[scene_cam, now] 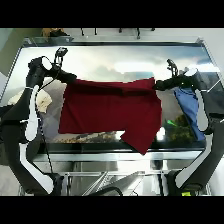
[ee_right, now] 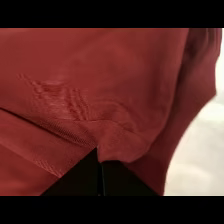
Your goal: Fold the shirts.
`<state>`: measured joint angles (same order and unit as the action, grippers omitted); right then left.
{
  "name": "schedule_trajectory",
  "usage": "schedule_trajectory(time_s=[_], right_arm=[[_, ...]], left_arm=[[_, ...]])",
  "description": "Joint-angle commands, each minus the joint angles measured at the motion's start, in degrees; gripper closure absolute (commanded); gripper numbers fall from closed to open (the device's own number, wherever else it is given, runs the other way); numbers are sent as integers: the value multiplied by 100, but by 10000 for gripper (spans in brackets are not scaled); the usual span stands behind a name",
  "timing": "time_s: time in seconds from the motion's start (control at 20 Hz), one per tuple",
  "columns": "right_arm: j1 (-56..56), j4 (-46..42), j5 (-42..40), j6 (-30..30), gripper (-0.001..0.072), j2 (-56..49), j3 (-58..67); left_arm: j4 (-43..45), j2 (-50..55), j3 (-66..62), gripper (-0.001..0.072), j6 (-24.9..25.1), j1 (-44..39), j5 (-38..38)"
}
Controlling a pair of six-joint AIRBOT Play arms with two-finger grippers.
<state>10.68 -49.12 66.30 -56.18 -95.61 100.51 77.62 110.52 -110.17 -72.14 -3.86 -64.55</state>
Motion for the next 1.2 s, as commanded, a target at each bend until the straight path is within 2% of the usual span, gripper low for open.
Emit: schedule_trajectory(time_s=[0.0,0.15,0.2,0.25,0.3,0.35,0.4,0.45,0.5,0.6,0.75,0.8,0.9,1.15], right_arm=[[-17,-168,-289,-46,687,-7,-275],[-11,-166,-286,-94,684,0,-273],[-9,-166,-278,-94,659,13,-271],[-7,-168,-269,-114,529,48,-269],[-4,-170,-260,-177,500,114,-269],[2,-173,-258,-247,498,201,-269],[9,-188,-243,-262,461,315,-269],[22,-299,-240,-369,376,452,-269],[42,-450,-186,-592,322,608,-269],[175,-730,258,-885,324,887,-271],[529,-782,1156,-1185,325,1187,-590],[660,-763,1316,-1226,328,1331,-903],[911,-730,1340,-1237,411,1742,-1729],[1296,-74,1058,-1045,415,2892,-3641]], left_arm=[[341,83,4,695,-127,-116,-129],[323,297,2,694,-146,-122,-529],[323,332,2,691,-225,-122,-691],[323,328,2,486,-256,-120,-828],[330,293,-13,95,-269,-122,-1001],[341,286,-122,40,-356,-98,-1250],[348,289,-273,40,-459,-55,-1530],[345,289,-450,40,-667,28,-1832],[341,286,-595,36,-929,116,-2103],[323,225,-673,37,-1261,337,-2723],[332,-387,380,37,-1303,614,-2881],[343,-702,951,37,-1268,723,-2793],[337,-1329,2208,36,-1132,957,-2382],[221,-2197,4518,37,-778,1532,-1294]])
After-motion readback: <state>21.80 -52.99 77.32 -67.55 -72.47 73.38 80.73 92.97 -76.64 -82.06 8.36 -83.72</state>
